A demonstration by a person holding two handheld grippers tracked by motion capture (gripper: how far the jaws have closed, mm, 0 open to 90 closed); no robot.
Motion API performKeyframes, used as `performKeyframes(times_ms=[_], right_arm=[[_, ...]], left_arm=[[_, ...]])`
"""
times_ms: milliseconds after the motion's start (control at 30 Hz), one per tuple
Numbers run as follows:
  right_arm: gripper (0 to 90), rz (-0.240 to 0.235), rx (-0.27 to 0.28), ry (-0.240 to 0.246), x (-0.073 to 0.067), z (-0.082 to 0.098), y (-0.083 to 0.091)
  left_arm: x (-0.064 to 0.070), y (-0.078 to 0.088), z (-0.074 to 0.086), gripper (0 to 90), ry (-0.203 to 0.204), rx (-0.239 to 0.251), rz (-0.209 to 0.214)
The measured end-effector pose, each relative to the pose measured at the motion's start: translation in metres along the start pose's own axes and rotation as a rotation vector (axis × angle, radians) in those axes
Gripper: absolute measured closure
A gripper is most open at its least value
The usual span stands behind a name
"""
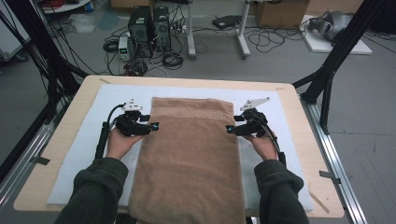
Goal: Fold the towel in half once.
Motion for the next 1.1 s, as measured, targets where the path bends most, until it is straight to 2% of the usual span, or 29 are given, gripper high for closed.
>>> performKeyframes(times_ms=[67,133,167,233,267,300,333,400,467,533,600,667,700,800,867,933,1033,1100], right_arm=[[42.9,-0.003,-0.006,-0.017,0.006,0.004,-0.007],[44.7,0.024,-0.019,-0.01,0.012,0.007,-0.014],[45.0,0.038,-0.026,-0.022,0.016,0.009,-0.018],[45.9,0.055,-0.038,-0.048,0.023,0.015,-0.024],[46.3,0.054,-0.045,-0.066,0.025,0.018,-0.027],[46.9,0.05,-0.064,-0.076,0.027,0.022,-0.03],[47.2,0.05,-0.074,-0.074,0.027,0.024,-0.033],[51.5,0.052,-0.066,-0.086,0.027,0.024,-0.034],[59.7,0.036,-0.065,-0.075,0.025,0.023,-0.034],[71.8,0.01,-0.068,-0.074,0.023,0.022,-0.034],[82.2,-0.033,-0.071,-0.066,0.02,0.021,-0.035],[83.6,-0.037,-0.077,-0.054,0.018,0.019,-0.035],[83.6,-0.034,-0.074,-0.054,0.018,0.018,-0.035],[83.7,-0.039,-0.047,-0.076,0.019,0.015,-0.032],[83.7,-0.033,-0.023,-0.071,0.02,0.01,-0.027],[83.7,-0.058,-0.012,-0.099,0.02,0.004,-0.019],[83.7,-0.079,0.025,-0.076,0.018,-0.011,-0.003],[83.6,-0.089,0.061,-0.068,0.014,-0.017,0.01]], left_arm=[[-0.006,-0.009,0.004,48.7,-0.004,-0.013,-0.029],[-0.011,-0.016,0.007,50.8,-0.003,-0.021,-0.06],[-0.014,-0.02,0.01,52.2,-0.001,-0.032,-0.078],[-0.019,-0.027,0.016,56.4,0.003,-0.074,-0.103],[-0.022,-0.03,0.021,58.3,0.02,-0.105,-0.125],[-0.023,-0.031,0.021,58.9,0.045,-0.092,-0.119],[-0.024,-0.031,0.02,61.8,0.068,-0.086,-0.134],[-0.025,-0.032,0.02,67.1,0.056,-0.088,-0.145],[-0.026,-0.032,0.02,73.3,0.079,-0.084,-0.145],[-0.027,-0.032,0.019,82.7,0.073,-0.086,-0.142],[-0.027,-0.032,0.019,85.1,0.064,-0.089,-0.141],[-0.028,-0.031,0.018,86.3,0.046,-0.095,-0.154],[-0.028,-0.03,0.017,86.5,0.051,-0.093,-0.155],[-0.031,-0.023,0.009,86.6,0.054,-0.074,-0.141],[-0.03,-0.016,-0.001,86.6,0.055,-0.041,-0.12],[-0.03,-0.008,-0.011,86.6,0.047,-0.022,-0.105],[-0.028,0.009,-0.023,86.6,0.038,0.025,-0.083],[-0.025,0.022,-0.025,86.6,0.054,0.047,-0.046]])
Point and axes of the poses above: each handheld gripper's, and its own axes: y roughly backward along the jaws, z roughly out of its underside, x roughly to its right, the point moved 8 cm from there along -y, roughly forward along the jaws, and after that the axes turned 1 degree about -x, right-handed, at the moved point
